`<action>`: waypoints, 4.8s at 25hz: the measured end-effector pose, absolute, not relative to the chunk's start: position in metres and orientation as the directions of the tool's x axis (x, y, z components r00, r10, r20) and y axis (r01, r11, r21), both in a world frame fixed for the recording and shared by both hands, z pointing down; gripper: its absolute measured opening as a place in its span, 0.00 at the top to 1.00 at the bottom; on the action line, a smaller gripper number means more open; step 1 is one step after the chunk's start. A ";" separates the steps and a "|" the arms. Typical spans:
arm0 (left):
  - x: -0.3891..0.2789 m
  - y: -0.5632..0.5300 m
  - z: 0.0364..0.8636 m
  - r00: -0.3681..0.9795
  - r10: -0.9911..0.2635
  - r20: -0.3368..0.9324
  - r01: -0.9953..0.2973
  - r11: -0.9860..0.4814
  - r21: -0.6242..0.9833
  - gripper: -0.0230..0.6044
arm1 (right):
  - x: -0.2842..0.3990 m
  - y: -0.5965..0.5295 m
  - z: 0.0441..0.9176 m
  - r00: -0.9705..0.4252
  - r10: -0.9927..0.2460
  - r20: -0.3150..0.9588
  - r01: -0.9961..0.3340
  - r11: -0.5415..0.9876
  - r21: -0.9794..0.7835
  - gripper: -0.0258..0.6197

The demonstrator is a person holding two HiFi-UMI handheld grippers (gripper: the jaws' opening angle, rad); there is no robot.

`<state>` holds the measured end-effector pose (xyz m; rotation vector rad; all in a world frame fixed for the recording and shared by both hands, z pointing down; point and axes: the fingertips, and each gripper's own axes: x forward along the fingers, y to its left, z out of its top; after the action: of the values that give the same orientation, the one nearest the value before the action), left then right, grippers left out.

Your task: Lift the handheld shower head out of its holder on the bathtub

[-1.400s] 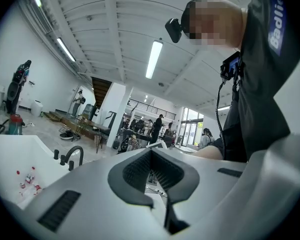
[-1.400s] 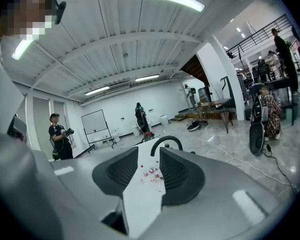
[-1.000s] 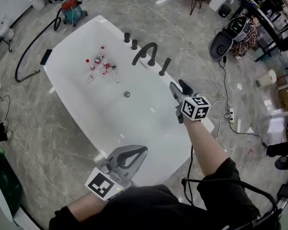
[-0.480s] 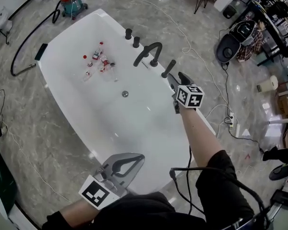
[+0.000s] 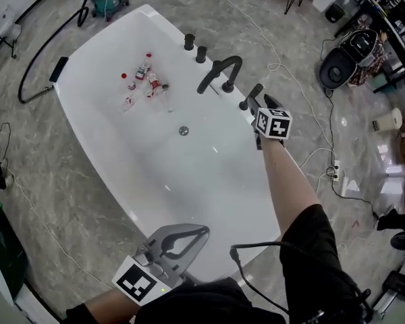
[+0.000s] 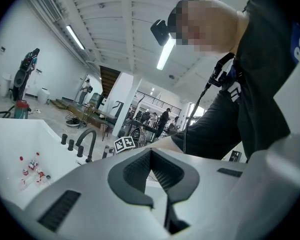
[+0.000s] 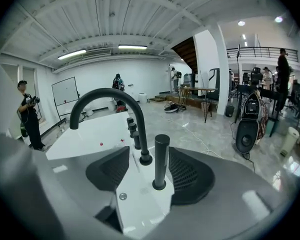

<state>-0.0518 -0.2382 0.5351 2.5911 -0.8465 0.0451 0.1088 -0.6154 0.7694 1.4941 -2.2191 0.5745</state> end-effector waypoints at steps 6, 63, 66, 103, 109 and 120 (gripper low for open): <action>-0.053 -0.248 0.552 0.813 -0.557 0.173 -0.576 -0.719 0.389 0.96 | 0.115 -0.643 0.791 -0.300 -0.777 0.553 -0.946 0.316 -0.069 0.61; 0.008 -0.066 0.419 0.847 -0.528 0.059 -0.516 -0.790 0.333 0.96 | 0.171 -0.258 0.560 -0.346 -0.865 0.363 -0.938 0.320 -0.133 0.76; 0.016 -0.052 0.415 0.857 -0.513 0.055 -0.500 -0.801 0.330 0.96 | 0.174 -0.227 0.553 -0.345 -0.872 0.346 -0.938 0.309 -0.156 0.76; 0.061 -0.030 0.386 0.905 -0.421 0.056 -0.421 -0.869 0.260 0.96 | 0.156 -0.034 0.409 -0.502 -0.857 0.114 -0.858 0.476 -0.194 0.76; 0.066 -0.032 0.389 0.910 -0.408 0.068 -0.411 -0.873 0.264 0.96 | 0.147 -0.020 0.403 -0.509 -0.853 0.114 -0.859 0.494 -0.137 0.76; 0.076 -0.032 0.394 0.916 -0.394 0.074 -0.398 -0.877 0.269 0.96 | 0.139 -0.026 0.416 -0.526 -0.835 0.159 -0.850 0.514 -0.110 0.76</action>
<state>0.0756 -0.0325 0.3944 2.7976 -0.5906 0.0239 0.1394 -0.0261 0.4163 1.4830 -2.6581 0.2671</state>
